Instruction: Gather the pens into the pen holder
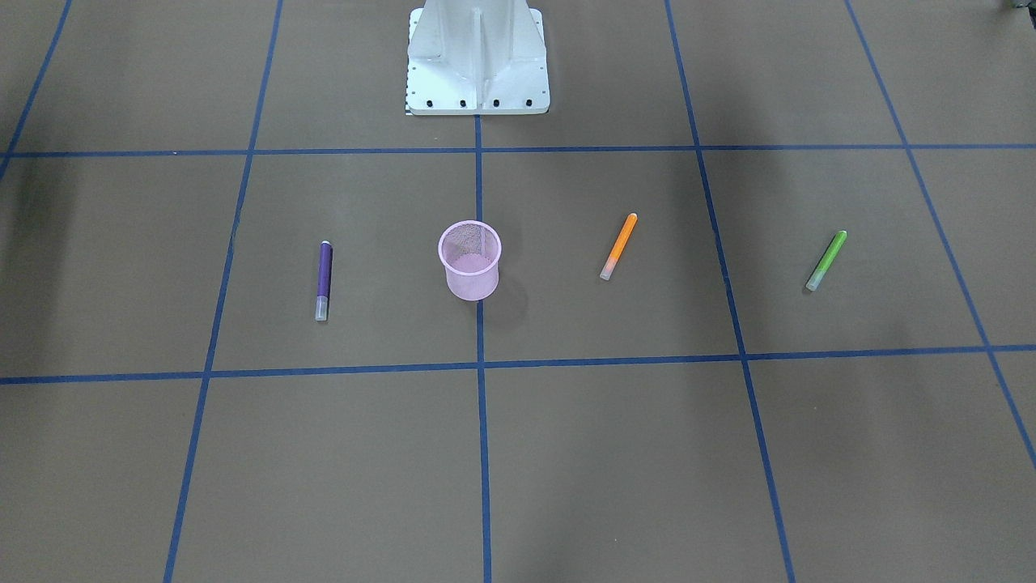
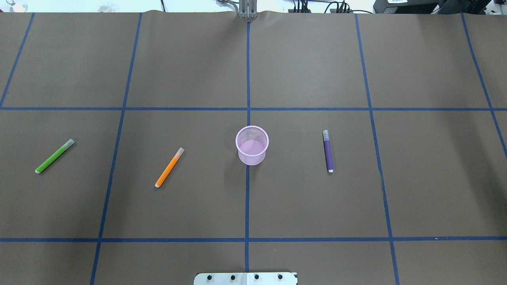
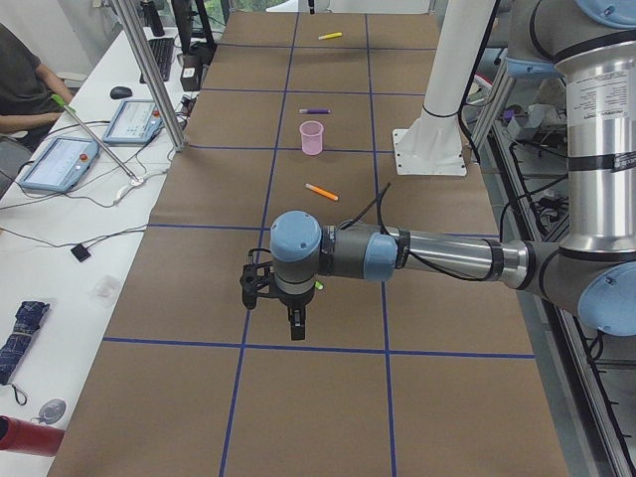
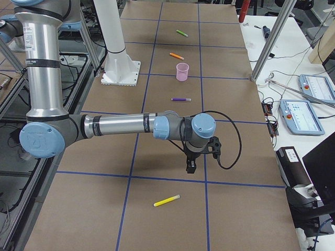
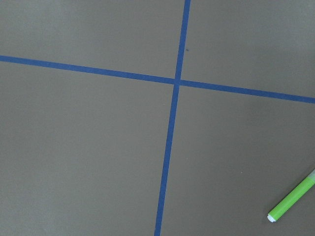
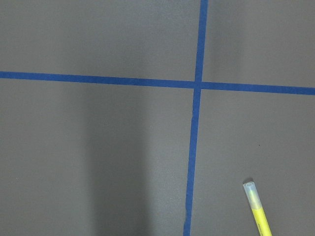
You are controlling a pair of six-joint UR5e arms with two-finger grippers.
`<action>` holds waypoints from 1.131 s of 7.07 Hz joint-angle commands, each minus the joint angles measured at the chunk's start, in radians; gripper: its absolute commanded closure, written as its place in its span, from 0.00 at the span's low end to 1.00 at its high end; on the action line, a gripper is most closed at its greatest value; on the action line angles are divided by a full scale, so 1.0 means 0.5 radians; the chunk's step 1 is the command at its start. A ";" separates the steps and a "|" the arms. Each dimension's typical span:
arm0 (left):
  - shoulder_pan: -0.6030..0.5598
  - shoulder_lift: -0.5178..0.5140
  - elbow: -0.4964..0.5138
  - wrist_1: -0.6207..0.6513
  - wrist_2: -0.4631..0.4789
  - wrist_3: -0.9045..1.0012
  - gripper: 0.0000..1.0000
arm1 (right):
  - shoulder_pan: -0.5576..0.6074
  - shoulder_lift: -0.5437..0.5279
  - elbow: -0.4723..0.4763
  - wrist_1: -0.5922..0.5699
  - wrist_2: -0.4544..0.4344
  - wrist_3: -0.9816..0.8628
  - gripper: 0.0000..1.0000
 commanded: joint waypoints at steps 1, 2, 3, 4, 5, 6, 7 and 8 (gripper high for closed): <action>0.004 0.006 -0.013 -0.003 -0.002 -0.006 0.00 | 0.000 -0.037 0.083 -0.002 0.007 0.012 0.00; 0.004 0.003 -0.016 -0.015 -0.002 0.003 0.00 | 0.000 -0.092 0.114 0.001 0.016 0.006 0.00; 0.004 0.006 -0.004 -0.073 -0.002 -0.003 0.00 | 0.000 -0.129 0.120 0.067 -0.011 0.003 0.00; 0.004 0.006 0.002 -0.077 -0.002 -0.006 0.00 | 0.000 -0.184 0.075 0.177 -0.066 -0.009 0.00; 0.004 0.006 0.014 -0.077 0.001 -0.003 0.00 | 0.000 -0.214 -0.099 0.458 -0.122 -0.049 0.00; 0.004 0.006 0.017 -0.077 0.004 -0.003 0.00 | 0.000 -0.206 -0.316 0.734 -0.125 -0.073 0.00; 0.004 0.006 0.014 -0.077 0.001 0.000 0.00 | 0.000 -0.181 -0.452 0.825 -0.134 -0.077 0.01; 0.004 0.006 0.014 -0.077 0.001 0.003 0.00 | 0.000 -0.181 -0.460 0.823 -0.207 -0.119 0.06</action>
